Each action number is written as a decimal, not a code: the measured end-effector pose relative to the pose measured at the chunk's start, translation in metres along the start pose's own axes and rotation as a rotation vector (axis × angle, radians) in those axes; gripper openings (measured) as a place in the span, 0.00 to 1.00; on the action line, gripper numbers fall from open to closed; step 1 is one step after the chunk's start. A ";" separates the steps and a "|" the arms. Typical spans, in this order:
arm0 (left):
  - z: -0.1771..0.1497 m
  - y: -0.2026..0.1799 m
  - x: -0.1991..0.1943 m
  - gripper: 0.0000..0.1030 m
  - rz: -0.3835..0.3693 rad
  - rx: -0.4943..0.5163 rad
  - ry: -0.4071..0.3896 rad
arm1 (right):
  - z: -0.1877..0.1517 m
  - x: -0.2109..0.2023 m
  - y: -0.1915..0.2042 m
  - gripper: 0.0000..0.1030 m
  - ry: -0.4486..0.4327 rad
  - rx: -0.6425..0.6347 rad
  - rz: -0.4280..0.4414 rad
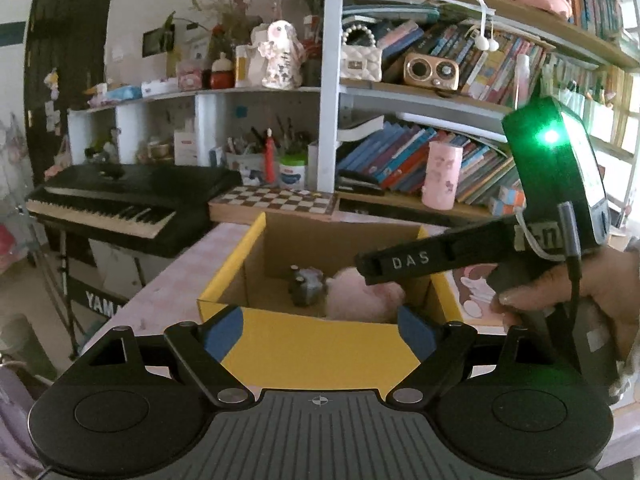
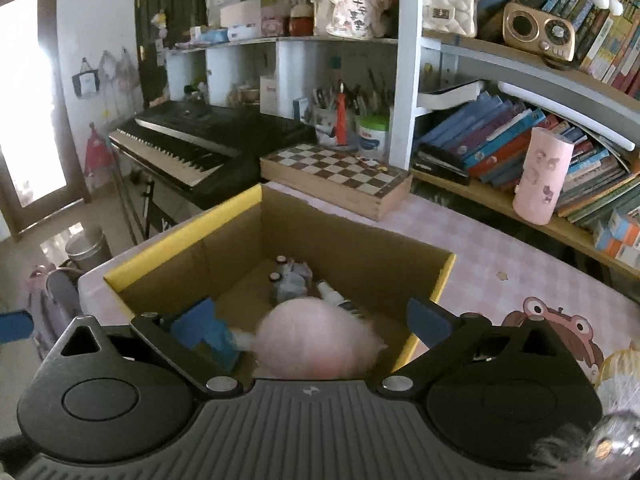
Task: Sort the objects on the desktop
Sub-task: 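Lower the charger and plush pig into the yellow box and open both tools, then withdraw both open tools from the yellow box toward the tape rolls, then grasp the white charger with the left tool while the right tool grasps the yellow tape roll, then carry the charger and yellow tape roll with both tools over the yellow box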
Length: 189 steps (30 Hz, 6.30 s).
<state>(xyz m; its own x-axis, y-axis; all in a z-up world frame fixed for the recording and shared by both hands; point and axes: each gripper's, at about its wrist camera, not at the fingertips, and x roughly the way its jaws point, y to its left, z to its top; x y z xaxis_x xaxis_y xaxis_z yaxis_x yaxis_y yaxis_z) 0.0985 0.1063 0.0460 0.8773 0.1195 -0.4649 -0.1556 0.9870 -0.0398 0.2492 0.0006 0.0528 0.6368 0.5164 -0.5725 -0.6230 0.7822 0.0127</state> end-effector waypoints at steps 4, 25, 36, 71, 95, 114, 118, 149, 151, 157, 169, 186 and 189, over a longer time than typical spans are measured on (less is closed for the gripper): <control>0.000 0.005 -0.008 0.85 0.010 -0.003 -0.013 | -0.004 -0.009 -0.001 1.00 -0.007 0.046 -0.001; -0.024 -0.004 -0.055 0.85 -0.073 0.010 -0.028 | -0.073 -0.134 -0.010 1.00 -0.132 0.198 -0.199; -0.054 -0.019 -0.073 0.85 -0.113 -0.001 0.012 | -0.139 -0.172 0.005 1.00 -0.109 0.269 -0.282; -0.098 -0.062 -0.053 0.88 -0.235 0.104 0.197 | -0.217 -0.192 0.013 1.00 0.046 0.368 -0.409; -0.083 -0.136 -0.003 0.89 -0.350 0.185 0.225 | -0.219 -0.193 -0.066 1.00 0.078 0.456 -0.510; -0.069 -0.200 0.056 0.89 -0.359 0.179 0.275 | -0.213 -0.170 -0.154 1.00 0.132 0.475 -0.512; -0.064 -0.217 0.068 0.89 -0.345 0.168 0.281 | -0.209 -0.165 -0.177 1.00 0.138 0.466 -0.497; -0.016 -0.282 0.202 0.88 -0.130 0.125 0.281 | -0.141 -0.068 -0.325 1.00 0.096 0.279 -0.351; -0.016 -0.283 0.211 0.88 -0.122 0.133 0.286 | -0.137 -0.061 -0.330 1.00 0.093 0.262 -0.347; -0.016 -0.287 0.233 0.84 -0.112 0.151 0.309 | -0.125 -0.044 -0.342 1.00 0.080 0.226 -0.322; -0.025 -0.296 0.266 0.68 -0.104 0.160 0.354 | -0.114 -0.014 -0.357 0.89 0.096 0.172 -0.272; -0.022 -0.290 0.261 0.23 -0.121 0.143 0.304 | -0.118 -0.008 -0.361 0.24 0.100 0.153 -0.268; -0.018 -0.286 0.250 0.23 -0.131 0.128 0.279 | -0.119 -0.014 -0.362 0.14 0.093 0.182 -0.249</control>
<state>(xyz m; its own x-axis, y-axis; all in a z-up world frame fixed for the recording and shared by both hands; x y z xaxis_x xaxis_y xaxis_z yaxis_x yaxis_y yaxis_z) 0.3536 -0.1483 -0.0748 0.7251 -0.0258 -0.6882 0.0239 0.9996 -0.0123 0.4121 -0.3313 -0.0415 0.7100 0.2734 -0.6490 -0.3564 0.9343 0.0038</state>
